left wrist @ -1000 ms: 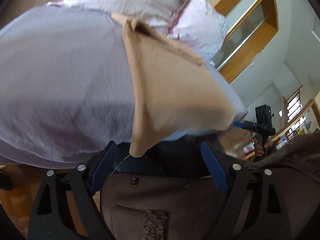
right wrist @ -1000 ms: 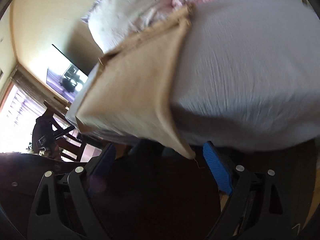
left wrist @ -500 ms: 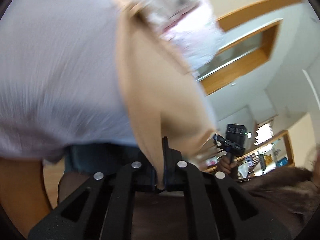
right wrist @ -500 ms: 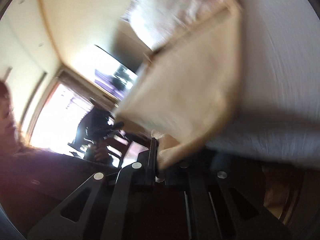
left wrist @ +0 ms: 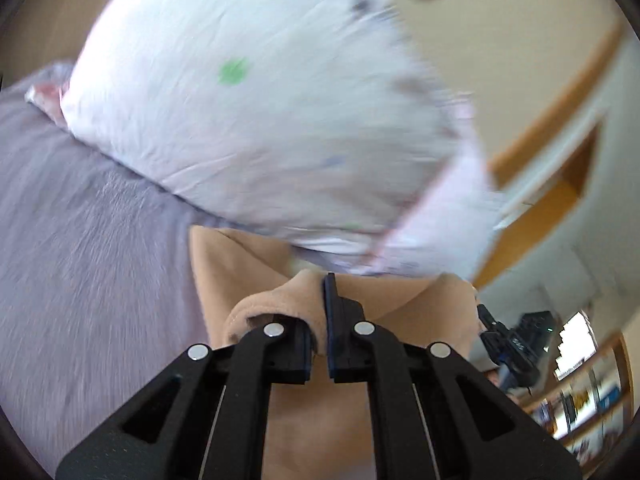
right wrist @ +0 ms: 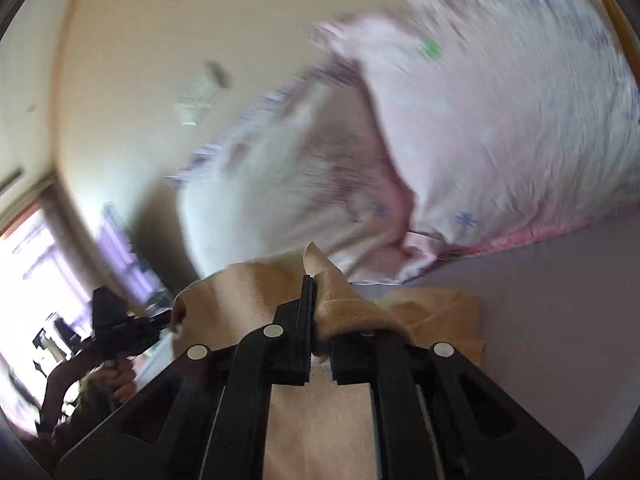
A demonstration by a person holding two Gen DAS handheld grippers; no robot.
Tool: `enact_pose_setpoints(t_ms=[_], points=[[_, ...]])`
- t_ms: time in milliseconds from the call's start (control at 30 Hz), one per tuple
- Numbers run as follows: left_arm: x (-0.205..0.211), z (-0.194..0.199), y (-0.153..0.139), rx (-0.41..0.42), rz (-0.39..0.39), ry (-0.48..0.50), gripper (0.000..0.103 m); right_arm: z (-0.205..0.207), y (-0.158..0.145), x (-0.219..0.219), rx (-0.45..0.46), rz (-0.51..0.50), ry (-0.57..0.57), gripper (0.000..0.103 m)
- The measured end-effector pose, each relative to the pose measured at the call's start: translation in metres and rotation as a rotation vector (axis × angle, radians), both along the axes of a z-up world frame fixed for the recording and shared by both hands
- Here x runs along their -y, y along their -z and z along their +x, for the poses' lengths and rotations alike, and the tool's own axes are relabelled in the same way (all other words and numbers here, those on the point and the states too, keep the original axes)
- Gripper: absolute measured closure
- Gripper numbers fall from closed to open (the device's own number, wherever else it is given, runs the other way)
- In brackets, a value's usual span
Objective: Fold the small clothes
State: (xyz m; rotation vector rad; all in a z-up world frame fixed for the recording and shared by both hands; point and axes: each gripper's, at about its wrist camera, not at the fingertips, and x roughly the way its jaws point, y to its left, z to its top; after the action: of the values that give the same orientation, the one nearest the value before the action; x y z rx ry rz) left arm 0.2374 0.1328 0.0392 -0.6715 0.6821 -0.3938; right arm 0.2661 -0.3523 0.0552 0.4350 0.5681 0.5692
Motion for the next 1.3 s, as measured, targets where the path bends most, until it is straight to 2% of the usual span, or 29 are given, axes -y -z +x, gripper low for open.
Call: enact_pose_setpoints(t_ms=[67, 133, 200, 233, 300, 333, 367, 400, 433, 467, 567, 667, 700, 733, 767, 833, 867, 933, 967, 1033, 1100, 1133, 1167, 1233, 1300], points=[[-0.005, 0.028, 0.025, -0.087, -0.026, -0.031, 0.098, 0.043, 0.029, -0.003, -0.128, -0.004, 0.052, 0.096], [-0.011, 0.05, 0.054, -0.188, -0.096, -0.054, 0.098, 0.073, 0.057, -0.002, -0.271, 0.006, 0.089, 0.096], [-0.018, 0.054, 0.071, -0.243, -0.159, -0.061, 0.096, 0.084, 0.076, 0.004, -0.345, 0.041, 0.1, 0.095], [-0.022, 0.052, 0.074, -0.245, -0.19, -0.058, 0.093, 0.089, 0.08, 0.008, -0.37, 0.072, 0.103, 0.094], [-0.029, 0.039, 0.075, -0.232, -0.245, -0.064, 0.073, 0.091, 0.079, 0.013, -0.38, 0.107, 0.113, 0.088], [-0.034, 0.035, 0.071, -0.217, -0.257, -0.082, 0.058, 0.088, 0.073, 0.016, -0.361, 0.101, 0.143, 0.061], [-0.04, 0.026, 0.062, -0.186, -0.253, -0.106, 0.049, 0.083, 0.064, 0.021, -0.318, 0.069, 0.208, 0.021], [-0.044, 0.02, 0.054, -0.163, -0.241, -0.115, 0.048, 0.073, 0.053, 0.026, -0.251, 0.055, 0.272, 0.007], [-0.047, 0.011, 0.046, -0.144, -0.23, -0.113, 0.048, 0.068, 0.047, 0.029, -0.205, 0.067, 0.288, 0.004], [-0.047, 0.007, 0.04, -0.135, -0.224, -0.106, 0.047, 0.06, 0.042, 0.032, -0.178, 0.086, 0.269, 0.004], [-0.051, -0.016, 0.028, -0.131, -0.17, -0.064, 0.044, 0.04, 0.042, 0.023, -0.207, 0.104, 0.122, 0.004], [-0.046, -0.038, 0.027, -0.157, -0.117, -0.01, 0.04, 0.023, 0.055, 0.001, -0.257, 0.106, -0.017, 0.004], [-0.045, -0.041, 0.03, -0.17, -0.106, 0.003, 0.038, 0.02, 0.06, -0.005, -0.289, 0.079, -0.026, 0.004], [-0.041, -0.046, 0.034, -0.195, -0.087, 0.018, 0.037, 0.022, 0.071, -0.012, -0.348, -0.009, -0.002, 0.004], [-0.04, -0.047, 0.037, -0.215, -0.073, 0.022, 0.036, 0.024, 0.08, -0.018, -0.367, -0.081, 0.003, 0.004], [-0.031, -0.05, 0.049, -0.27, -0.039, 0.035, 0.036, 0.014, 0.075, -0.022, -0.291, -0.119, 0.009, 0.004], [-0.028, -0.051, 0.054, -0.285, -0.034, 0.04, 0.036, 0.01, 0.072, -0.022, -0.276, -0.11, 0.004, 0.004], [-0.016, -0.053, 0.063, -0.317, -0.011, 0.068, 0.036, 0.002, 0.066, -0.013, -0.207, -0.018, -0.038, 0.004], [-0.014, -0.053, 0.061, -0.298, 0.01, 0.063, 0.032, -0.001, 0.065, -0.009, -0.187, 0.011, -0.041, 0.004], [-0.005, -0.049, 0.059, -0.293, 0.032, 0.057, 0.031, -0.001, 0.064, 0.006, -0.169, 0.065, -0.02, 0.004], [-0.006, -0.041, 0.062, -0.293, -0.024, 0.016, 0.032, 0.003, 0.064, 0.019, -0.172, 0.122, 0.006, 0.004], [-0.009, -0.037, 0.067, -0.304, -0.078, -0.004, 0.047, 0.005, 0.066, 0.029, -0.185, 0.161, 0.028, 0.004], [-0.011, -0.033, 0.071, -0.326, -0.099, -0.029, 0.068, 0.007, 0.068, 0.037, -0.197, 0.191, 0.044, 0.004], [-0.014, -0.031, 0.079, -0.36, -0.142, -0.069, 0.079, 0.009, 0.068, 0.05, -0.204, 0.236, 0.063, 0.004], [-0.012, -0.034, 0.072, -0.359, -0.14, -0.076, 0.082, 0.005, 0.062, 0.065, -0.19, 0.28, 0.087, 0.004]])
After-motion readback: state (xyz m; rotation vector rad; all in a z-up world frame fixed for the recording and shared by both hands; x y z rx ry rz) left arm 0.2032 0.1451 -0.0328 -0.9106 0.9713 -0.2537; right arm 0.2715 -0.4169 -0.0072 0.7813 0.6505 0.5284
